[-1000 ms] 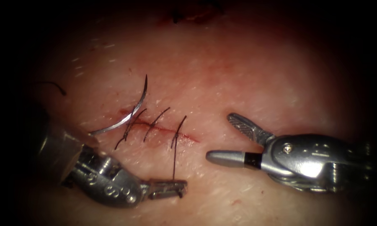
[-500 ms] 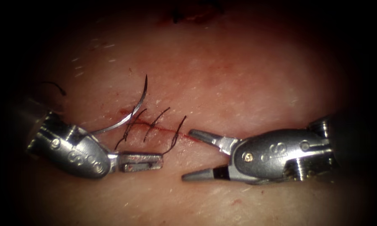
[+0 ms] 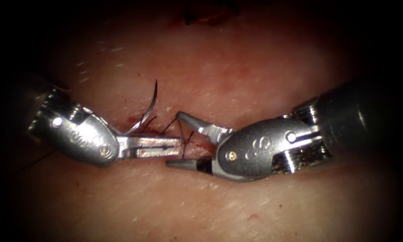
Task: Wound Closure
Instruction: Cut the end of the suture
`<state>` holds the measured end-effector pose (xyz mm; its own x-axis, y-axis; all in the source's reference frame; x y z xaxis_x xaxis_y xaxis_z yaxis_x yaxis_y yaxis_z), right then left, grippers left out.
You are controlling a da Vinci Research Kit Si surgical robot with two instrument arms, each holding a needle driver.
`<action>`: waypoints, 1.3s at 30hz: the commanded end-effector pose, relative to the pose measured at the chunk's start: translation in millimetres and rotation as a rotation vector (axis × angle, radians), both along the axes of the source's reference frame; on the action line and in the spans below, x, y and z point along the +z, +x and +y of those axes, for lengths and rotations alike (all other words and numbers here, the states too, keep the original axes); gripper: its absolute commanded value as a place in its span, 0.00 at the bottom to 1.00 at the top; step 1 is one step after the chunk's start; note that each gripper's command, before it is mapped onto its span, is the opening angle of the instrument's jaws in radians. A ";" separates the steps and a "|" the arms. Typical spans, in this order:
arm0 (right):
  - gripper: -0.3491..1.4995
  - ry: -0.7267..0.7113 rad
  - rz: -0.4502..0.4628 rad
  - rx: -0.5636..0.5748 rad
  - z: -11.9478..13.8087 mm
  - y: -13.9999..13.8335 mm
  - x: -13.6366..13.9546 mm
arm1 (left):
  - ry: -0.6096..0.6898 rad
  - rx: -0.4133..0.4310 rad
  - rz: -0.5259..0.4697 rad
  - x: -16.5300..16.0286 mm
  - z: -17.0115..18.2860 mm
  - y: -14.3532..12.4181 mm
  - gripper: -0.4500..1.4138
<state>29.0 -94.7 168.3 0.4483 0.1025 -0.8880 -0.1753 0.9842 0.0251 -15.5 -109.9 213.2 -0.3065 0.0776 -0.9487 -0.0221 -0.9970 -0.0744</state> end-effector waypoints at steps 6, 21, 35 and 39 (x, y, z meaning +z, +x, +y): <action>0.88 0.004 -0.005 0.010 -1.0 2.0 0.7 | 0.013 -0.007 0.000 0.2 -1.8 -1.6 0.00; 0.86 -0.035 -0.031 -0.029 -2.5 6.7 4.5 | 0.023 -0.017 0.004 0.6 -2.5 -1.8 0.00; 0.00 -0.071 -0.003 -0.020 -0.5 4.0 1.7 | 0.023 -0.011 0.001 0.5 -2.7 -1.2 0.00; 0.13 -0.075 -0.005 -0.013 -0.8 3.6 1.4 | 0.024 -0.003 -0.004 0.4 -2.7 -0.5 0.00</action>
